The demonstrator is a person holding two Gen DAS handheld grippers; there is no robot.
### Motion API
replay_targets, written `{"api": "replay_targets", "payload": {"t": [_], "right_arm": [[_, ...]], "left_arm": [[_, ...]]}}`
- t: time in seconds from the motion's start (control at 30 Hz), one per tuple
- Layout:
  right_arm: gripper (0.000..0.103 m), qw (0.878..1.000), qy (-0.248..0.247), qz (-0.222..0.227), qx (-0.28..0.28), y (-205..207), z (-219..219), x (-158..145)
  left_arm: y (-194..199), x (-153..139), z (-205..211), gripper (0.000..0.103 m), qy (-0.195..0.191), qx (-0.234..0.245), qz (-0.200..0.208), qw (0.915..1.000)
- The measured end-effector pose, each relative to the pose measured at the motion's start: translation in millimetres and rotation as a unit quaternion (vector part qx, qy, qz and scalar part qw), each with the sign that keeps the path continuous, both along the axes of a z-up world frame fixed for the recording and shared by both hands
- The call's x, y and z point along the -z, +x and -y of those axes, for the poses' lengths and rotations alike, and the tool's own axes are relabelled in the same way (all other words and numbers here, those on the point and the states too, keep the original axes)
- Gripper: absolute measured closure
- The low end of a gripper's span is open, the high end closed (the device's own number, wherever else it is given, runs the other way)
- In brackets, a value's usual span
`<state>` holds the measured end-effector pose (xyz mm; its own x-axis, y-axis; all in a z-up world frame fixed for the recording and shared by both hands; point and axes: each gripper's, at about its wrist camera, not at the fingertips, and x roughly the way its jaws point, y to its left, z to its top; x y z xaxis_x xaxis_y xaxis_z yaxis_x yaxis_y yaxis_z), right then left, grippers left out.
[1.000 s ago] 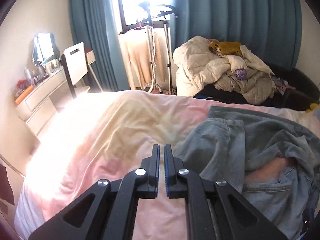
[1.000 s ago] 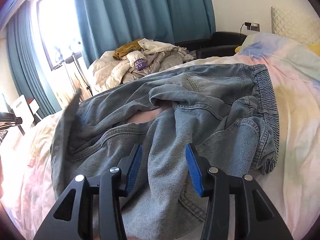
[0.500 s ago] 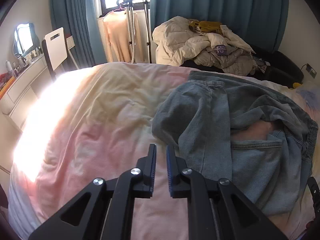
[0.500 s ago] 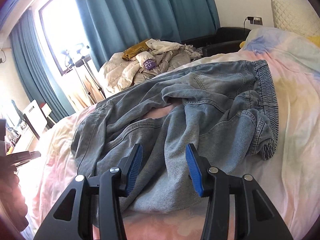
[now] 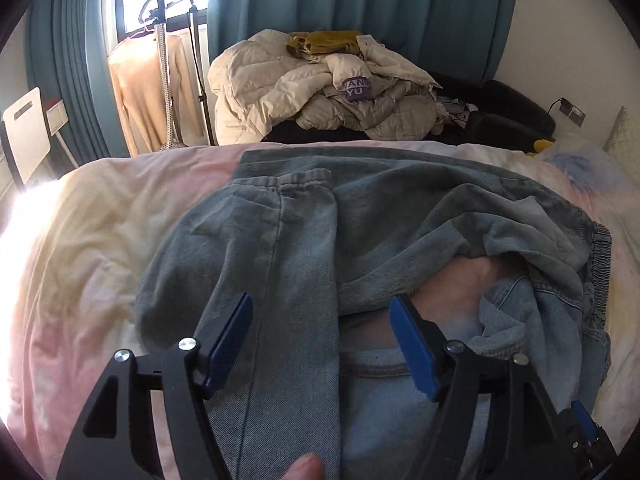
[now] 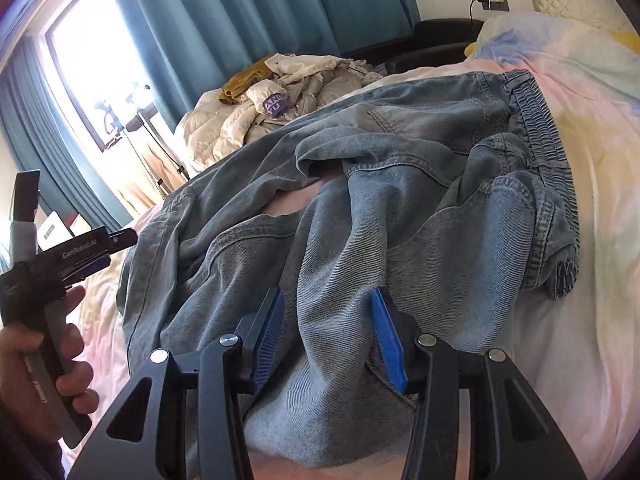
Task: Fold clothes
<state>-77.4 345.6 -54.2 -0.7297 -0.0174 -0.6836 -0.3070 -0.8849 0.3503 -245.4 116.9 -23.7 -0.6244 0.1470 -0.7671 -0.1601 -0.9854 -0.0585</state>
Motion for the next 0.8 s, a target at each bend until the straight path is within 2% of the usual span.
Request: {"api": "replay_targets", "payload": {"t": [0.13,0.3,0.37,0.47,0.5,0.57,0.6,0.63,0.7,0.77,0.8], "right_arm": [[0.056,1.000,-0.002,-0.005,-0.002,-6.1,3.4,4.1],[0.052,1.000,-0.014,-0.001,-0.011,-15.6,4.8,12.3],[0.052,1.000,-0.018,-0.002,-0.010,-18.2,2.7,15.0],[0.052,1.000,-0.025,0.000,-0.010,-21.3,1.5,19.8],[0.051,1.000,-0.027,0.002,-0.011,-22.2,1.3,21.4],[0.051,1.000,-0.029,0.004,-0.011,-23.4,1.6,23.2],[0.051,0.999,-0.029,0.004,-0.012,-23.6,2.1,23.3],[0.051,0.999,-0.030,0.004,-0.012,-23.8,2.6,23.3],[0.050,0.999,-0.030,0.004,-0.012,-24.3,2.9,22.6],[0.050,0.999,-0.030,0.004,-0.010,-24.2,3.0,22.3],[0.050,1.000,-0.028,0.004,-0.011,-24.0,3.4,22.4]], "left_arm": [[-25.7,22.1,-27.5,0.027,-0.078,-0.003,-0.005,0.9969],[-56.2,48.1,-44.3,0.027,-0.156,-0.035,0.010,0.9870],[-59.4,53.1,-44.6,0.027,-0.176,-0.043,0.017,0.9833],[-58.3,47.4,-35.4,0.029,-0.149,-0.061,0.003,0.9869],[-57.9,45.4,-32.3,0.034,-0.140,-0.067,-0.001,0.9878],[-57.1,41.6,-26.1,0.068,-0.122,-0.079,-0.011,0.9892],[-56.8,39.7,-23.0,0.071,-0.113,-0.085,-0.015,0.9898],[-60.6,42.5,-20.6,0.072,-0.105,-0.084,-0.003,0.9909],[-61.3,44.5,-21.1,0.076,-0.115,-0.077,0.005,0.9903],[-56.9,41.7,-21.0,0.097,-0.131,-0.071,-0.003,0.9888],[-54.6,38.5,-18.0,0.097,-0.126,-0.074,-0.005,0.9892]]}}
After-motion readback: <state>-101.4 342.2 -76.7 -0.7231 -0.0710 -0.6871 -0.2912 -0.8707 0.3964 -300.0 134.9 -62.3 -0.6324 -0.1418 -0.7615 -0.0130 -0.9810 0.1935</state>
